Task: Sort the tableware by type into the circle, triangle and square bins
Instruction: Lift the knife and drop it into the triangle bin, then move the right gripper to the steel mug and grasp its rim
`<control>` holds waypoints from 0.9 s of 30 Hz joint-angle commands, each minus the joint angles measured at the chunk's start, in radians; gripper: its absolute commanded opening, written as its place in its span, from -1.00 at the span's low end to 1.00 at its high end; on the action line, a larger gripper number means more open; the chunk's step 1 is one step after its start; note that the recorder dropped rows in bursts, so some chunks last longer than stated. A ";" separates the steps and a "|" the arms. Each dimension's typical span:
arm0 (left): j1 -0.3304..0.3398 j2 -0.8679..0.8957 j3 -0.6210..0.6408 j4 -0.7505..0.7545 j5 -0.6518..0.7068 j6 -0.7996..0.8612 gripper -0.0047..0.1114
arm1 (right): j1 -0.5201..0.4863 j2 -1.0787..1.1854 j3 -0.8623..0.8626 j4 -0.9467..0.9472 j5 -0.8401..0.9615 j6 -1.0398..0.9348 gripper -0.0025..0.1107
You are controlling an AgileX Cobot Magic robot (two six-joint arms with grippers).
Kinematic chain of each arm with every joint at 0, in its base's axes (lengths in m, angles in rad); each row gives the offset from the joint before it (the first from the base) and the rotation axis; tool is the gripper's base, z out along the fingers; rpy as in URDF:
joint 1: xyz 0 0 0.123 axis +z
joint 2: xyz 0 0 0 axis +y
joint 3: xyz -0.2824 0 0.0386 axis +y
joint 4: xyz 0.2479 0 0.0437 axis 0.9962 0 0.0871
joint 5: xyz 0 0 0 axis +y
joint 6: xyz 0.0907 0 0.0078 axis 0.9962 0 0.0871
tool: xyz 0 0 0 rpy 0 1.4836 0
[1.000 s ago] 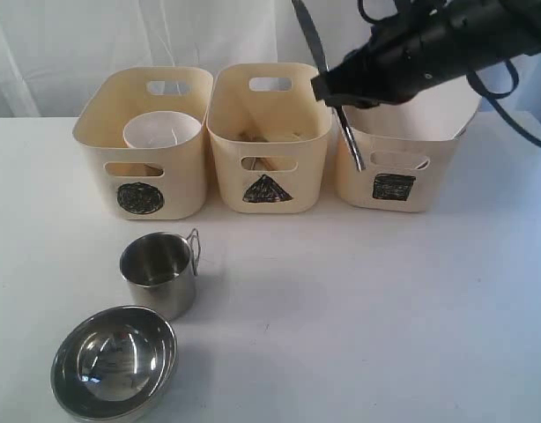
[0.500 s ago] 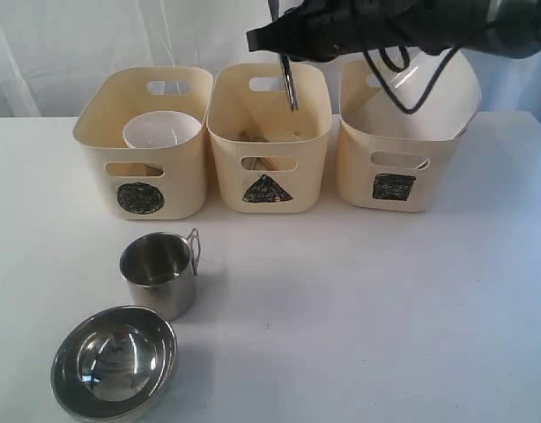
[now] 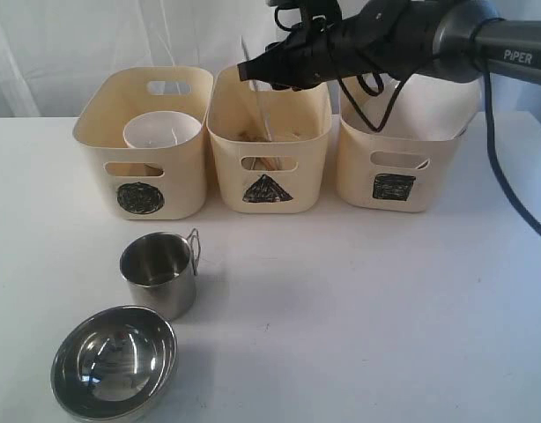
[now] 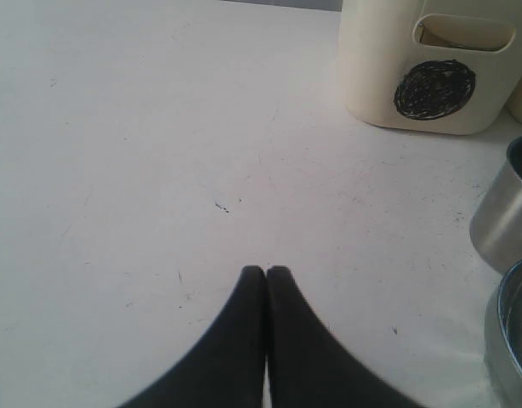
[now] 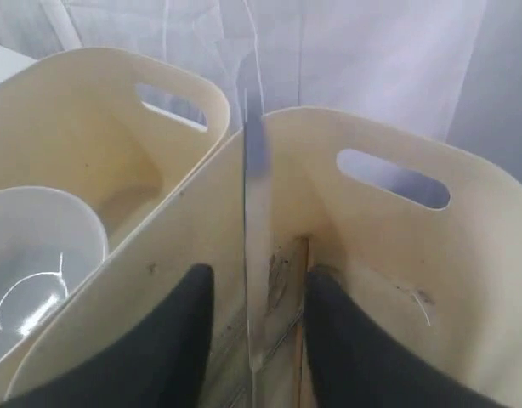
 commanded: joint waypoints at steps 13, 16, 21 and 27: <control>-0.001 -0.005 0.004 -0.003 -0.003 0.001 -0.92 | 0.000 -0.151 -0.008 0.007 0.404 -0.009 -0.13; -0.001 -0.005 0.004 -0.003 -0.003 0.001 -0.92 | 0.000 -0.160 -0.008 0.007 0.541 -0.005 -0.13; -0.001 -0.005 0.004 -0.003 -0.003 0.001 -0.92 | 0.012 -0.157 0.005 0.004 0.699 -0.003 -0.13; -0.001 -0.005 0.004 -0.003 -0.003 0.001 -0.92 | 0.093 -0.147 0.065 0.004 0.705 -0.003 -0.13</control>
